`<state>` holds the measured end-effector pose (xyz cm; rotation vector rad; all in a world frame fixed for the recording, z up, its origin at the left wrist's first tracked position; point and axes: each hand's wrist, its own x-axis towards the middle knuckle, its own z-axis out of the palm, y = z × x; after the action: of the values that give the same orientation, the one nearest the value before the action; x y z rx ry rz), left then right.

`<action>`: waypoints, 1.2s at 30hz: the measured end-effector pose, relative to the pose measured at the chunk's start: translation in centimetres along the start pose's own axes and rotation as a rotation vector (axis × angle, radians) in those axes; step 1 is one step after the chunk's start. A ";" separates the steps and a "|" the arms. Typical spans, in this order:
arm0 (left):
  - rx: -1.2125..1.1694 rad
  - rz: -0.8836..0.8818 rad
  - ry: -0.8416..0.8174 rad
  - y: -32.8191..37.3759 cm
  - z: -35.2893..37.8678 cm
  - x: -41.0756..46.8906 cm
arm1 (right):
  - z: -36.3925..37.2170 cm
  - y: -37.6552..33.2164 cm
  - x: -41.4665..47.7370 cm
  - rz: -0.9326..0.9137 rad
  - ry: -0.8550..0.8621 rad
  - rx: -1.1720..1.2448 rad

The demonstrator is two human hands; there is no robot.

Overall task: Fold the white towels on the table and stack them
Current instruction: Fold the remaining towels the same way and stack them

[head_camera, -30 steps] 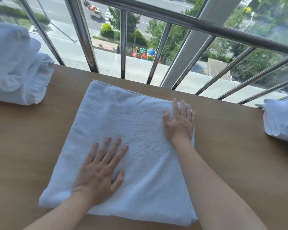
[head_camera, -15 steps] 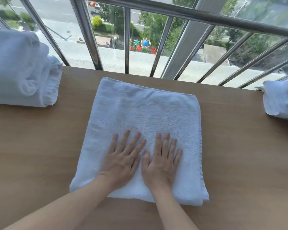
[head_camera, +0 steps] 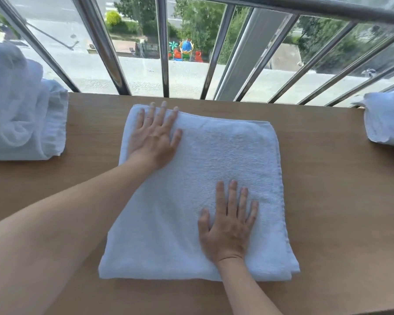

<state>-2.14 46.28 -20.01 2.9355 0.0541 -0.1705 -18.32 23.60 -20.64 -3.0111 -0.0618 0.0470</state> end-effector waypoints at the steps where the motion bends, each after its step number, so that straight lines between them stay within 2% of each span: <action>1: -0.008 0.004 0.010 0.1 0.0 -0.2 | 0.0 0.0 0.1 0.002 0.003 0.002; 5: -0.087 0.027 -0.023 1.2 0.0 -3.3 | -0.3 -0.2 0.1 0.011 -0.001 0.006; 9: -0.130 0.092 -0.065 3.8 1.2 -10.9 | -0.5 -0.3 0.3 0.018 -0.007 0.014; 14: -0.058 0.177 -0.144 5.0 2.2 -20.0 | -1.5 -0.6 0.0 0.014 -0.067 0.034; 18: -0.009 0.247 -0.146 3.1 2.0 -23.6 | -2.8 0.2 -1.2 -0.156 -0.096 0.103; 21: 0.036 0.229 -0.151 2.4 2.1 -25.0 | -3.2 1.0 -4.3 -0.275 -0.152 0.027; 25: 0.041 0.230 -0.142 2.4 1.9 -25.0 | -3.1 3.0 -7.4 -0.111 -0.255 -0.116; 30: 0.073 0.177 -0.086 1.6 2.1 -26.7 | -3.7 8.6 -8.3 0.064 -0.271 -0.037; 36: 0.129 0.189 0.035 0.0 2.7 -31.3 | -3.6 9.5 -8.4 0.110 -0.312 -0.055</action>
<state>-33.48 44.98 -18.98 3.0489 -0.2373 -0.0977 -26.24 13.39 -18.08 -3.0292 0.0738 0.5337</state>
